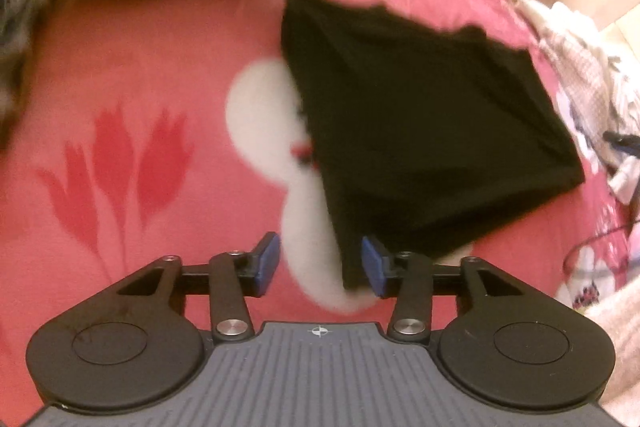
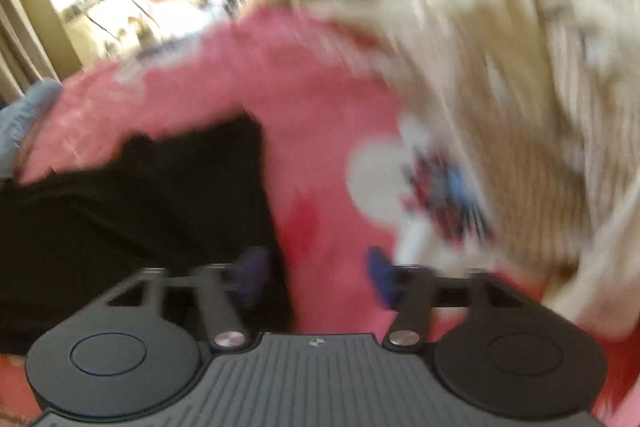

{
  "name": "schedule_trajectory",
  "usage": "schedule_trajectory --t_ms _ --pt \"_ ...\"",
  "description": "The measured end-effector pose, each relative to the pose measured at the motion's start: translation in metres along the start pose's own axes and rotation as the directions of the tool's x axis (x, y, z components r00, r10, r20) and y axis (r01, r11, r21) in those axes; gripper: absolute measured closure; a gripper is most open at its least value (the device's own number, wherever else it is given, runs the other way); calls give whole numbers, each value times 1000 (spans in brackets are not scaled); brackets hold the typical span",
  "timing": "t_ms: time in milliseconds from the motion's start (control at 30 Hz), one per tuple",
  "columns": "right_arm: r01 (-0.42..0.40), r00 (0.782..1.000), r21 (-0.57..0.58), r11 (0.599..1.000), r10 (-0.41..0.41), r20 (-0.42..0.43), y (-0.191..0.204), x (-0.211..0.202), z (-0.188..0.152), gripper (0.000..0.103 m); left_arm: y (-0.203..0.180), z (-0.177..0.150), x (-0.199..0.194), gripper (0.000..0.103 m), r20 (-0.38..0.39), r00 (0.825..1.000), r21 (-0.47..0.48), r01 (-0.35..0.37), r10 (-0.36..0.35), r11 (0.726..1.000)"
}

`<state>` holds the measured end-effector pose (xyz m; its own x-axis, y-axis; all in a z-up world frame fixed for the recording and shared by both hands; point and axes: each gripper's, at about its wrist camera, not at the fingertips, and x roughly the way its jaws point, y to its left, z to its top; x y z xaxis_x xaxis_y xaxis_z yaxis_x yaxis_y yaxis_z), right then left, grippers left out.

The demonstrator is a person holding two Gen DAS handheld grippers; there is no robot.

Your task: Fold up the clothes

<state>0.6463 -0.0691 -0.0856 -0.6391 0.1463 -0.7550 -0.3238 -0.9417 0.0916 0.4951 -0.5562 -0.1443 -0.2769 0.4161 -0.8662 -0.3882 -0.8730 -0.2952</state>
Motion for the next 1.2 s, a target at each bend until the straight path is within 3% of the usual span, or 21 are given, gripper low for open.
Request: schedule_trajectory --t_ms 33,100,200,300,367,467,567,667,767,867,967,1033,1200 --pt "-38 999 0 999 38 30 8 -3 4 16 -3 3 1 53 16 1000 10 2 -2 1000" --pt "-98 992 -17 995 99 82 25 -9 12 0 -12 8 3 49 33 999 32 14 -15 999" --pt "-106 976 -108 988 125 179 49 -23 19 0 -22 9 4 39 49 998 51 37 -40 998" --pt "-111 964 -130 985 139 225 60 -25 20 0 -29 8 3 21 70 996 58 56 -60 997" --pt "-123 958 -125 985 151 243 65 -24 20 0 -30 7 1 2 94 993 46 69 -73 997" --pt "-140 960 -143 980 170 221 72 -23 16 0 -35 7 -5 0 138 988 39 59 -64 997" --pt "-166 950 -206 964 213 228 82 -27 7 0 -42 6 -8 0 170 985 62 6 -16 998" --pt "-126 946 -296 947 205 252 98 -24 0 0 -47 7 -6 0 190 982 74 -21 7 997" --pt "-104 943 -369 924 210 259 110 -20 -8 0 -50 7 2 0 191 981 62 11 -22 998" --pt "-147 936 -332 932 239 256 111 -20 -12 0 -56 7 14 0 182 981 60 50 -60 997" --pt "-156 947 -349 924 240 213 115 -8 -14 0 -68 8 20 0 217 974 117 46 -70 992" --pt "-160 954 -363 918 238 181 118 1 -15 3 -77 9 23 0 245 966 151 45 -82 988" --pt "-173 968 -395 902 231 103 126 22 -19 42 -83 11 36 6 254 964 133 39 -73 990"
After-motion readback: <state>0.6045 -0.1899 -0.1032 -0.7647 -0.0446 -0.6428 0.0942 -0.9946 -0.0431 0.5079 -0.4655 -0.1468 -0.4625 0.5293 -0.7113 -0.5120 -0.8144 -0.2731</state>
